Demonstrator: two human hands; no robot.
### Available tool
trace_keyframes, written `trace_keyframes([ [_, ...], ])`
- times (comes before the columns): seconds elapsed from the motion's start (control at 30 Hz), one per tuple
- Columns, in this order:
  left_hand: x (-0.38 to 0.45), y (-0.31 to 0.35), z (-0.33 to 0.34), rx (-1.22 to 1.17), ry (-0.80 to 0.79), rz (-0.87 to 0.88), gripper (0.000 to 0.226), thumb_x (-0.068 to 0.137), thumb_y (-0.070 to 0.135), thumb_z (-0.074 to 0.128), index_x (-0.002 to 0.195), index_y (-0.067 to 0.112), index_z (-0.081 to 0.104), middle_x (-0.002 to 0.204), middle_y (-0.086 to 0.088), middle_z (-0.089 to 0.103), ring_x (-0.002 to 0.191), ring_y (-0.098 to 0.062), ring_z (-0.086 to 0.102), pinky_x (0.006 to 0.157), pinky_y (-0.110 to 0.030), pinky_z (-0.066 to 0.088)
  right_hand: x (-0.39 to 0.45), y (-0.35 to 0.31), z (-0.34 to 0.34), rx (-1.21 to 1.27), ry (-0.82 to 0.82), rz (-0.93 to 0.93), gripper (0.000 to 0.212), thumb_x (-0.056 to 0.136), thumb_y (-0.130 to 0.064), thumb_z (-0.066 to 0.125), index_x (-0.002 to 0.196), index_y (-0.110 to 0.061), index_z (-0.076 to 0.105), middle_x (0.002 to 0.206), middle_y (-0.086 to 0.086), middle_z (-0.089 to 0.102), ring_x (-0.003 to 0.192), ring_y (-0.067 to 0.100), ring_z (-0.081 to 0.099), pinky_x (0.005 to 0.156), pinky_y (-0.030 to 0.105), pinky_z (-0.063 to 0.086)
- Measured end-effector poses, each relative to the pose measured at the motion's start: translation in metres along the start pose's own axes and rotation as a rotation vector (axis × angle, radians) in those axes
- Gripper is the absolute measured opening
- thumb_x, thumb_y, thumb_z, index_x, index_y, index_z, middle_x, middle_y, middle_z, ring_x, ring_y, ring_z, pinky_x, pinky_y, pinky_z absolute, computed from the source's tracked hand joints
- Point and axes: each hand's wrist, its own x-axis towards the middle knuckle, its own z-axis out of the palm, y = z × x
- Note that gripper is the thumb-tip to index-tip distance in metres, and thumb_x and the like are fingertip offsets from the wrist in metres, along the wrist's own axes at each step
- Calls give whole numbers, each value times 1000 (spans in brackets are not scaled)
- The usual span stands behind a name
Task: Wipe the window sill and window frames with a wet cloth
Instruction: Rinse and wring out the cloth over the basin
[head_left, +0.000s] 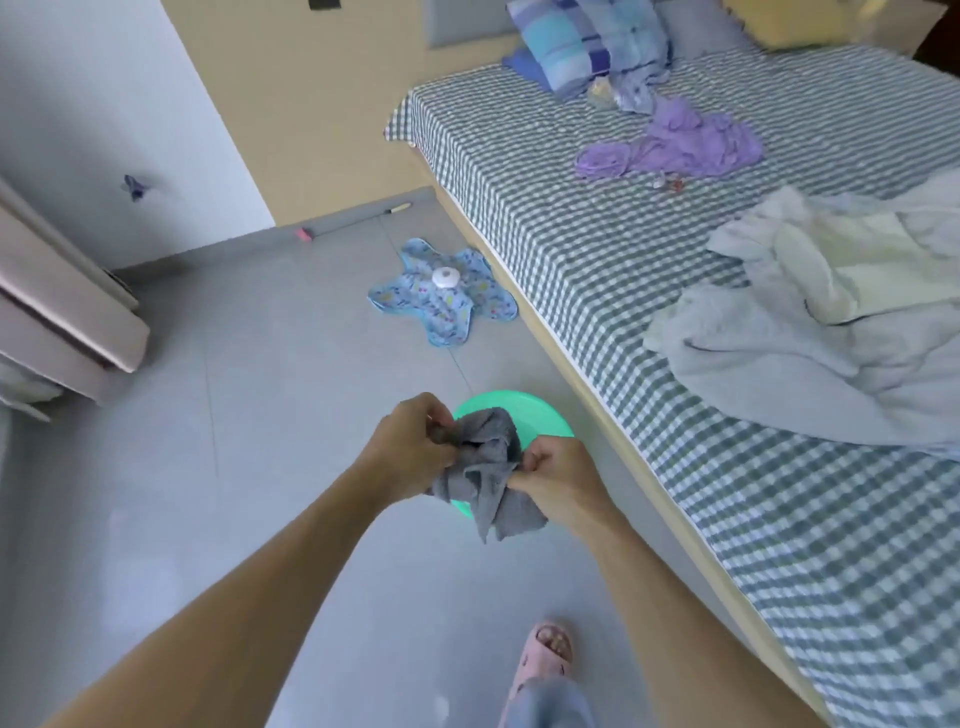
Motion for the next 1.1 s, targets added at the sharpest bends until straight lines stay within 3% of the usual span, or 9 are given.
trace_keyframes([
  [0.17,162,-67,91,127,11,-14,28,77,-2,54,85,25,55,85,3,58,75,-21,55,63,-36,52,174,104,13,-93,91,18,31,70,3,67,60,-22,52,62,-8,57,65,16,54,57,21,41],
  [0.3,265,-144,153,260,-24,19,32,74,5,64,80,35,55,91,10,55,81,-20,56,65,-38,55,280,194,40,-199,192,31,29,74,2,55,88,-23,57,82,2,68,81,29,65,72,40,53],
  [0.43,351,-223,217,441,-60,93,31,75,7,59,86,36,58,91,9,53,94,-23,56,71,-32,47,360,274,77,-401,250,-82,28,75,3,53,90,-17,64,83,11,69,82,35,62,66,41,47],
  [0.57,433,-309,294,655,-102,164,28,86,24,62,113,31,66,131,2,51,122,-24,46,86,-33,44,442,371,124,-616,206,-105,39,78,-2,57,112,-18,63,103,12,69,100,35,61,78,40,44],
  [0.63,457,-340,322,752,-203,143,37,90,49,59,122,32,64,151,0,37,138,-23,32,102,-35,37,459,406,145,-681,66,-70,54,78,-12,59,132,-18,53,129,10,60,124,30,51,98,37,40],
  [0.73,486,-378,362,659,-82,89,45,99,46,42,138,27,49,155,-3,33,143,-22,24,111,-38,28,483,437,180,-632,144,-76,66,81,-35,45,145,-20,42,157,7,33,146,26,26,118,43,22],
  [0.93,503,-424,413,783,-19,35,72,90,61,-2,156,31,3,165,-3,-1,150,-29,-9,117,-55,-5,520,462,216,-840,212,-53,70,94,-51,13,157,-23,13,166,6,0,151,30,-7,119,53,-9],
  [1.0,507,-436,421,806,43,79,80,84,61,-5,156,30,10,164,-6,7,151,-31,-2,115,-56,-4,527,470,215,-907,143,-86,66,99,-52,15,158,-21,10,165,7,-1,150,31,-11,119,52,-12],
  [1.1,510,-445,419,887,174,172,75,89,62,16,149,21,39,155,-12,35,143,-35,29,110,-56,15,526,475,209,-878,172,-139,70,98,-56,29,157,-20,16,165,10,4,151,30,-3,120,49,-3],
])
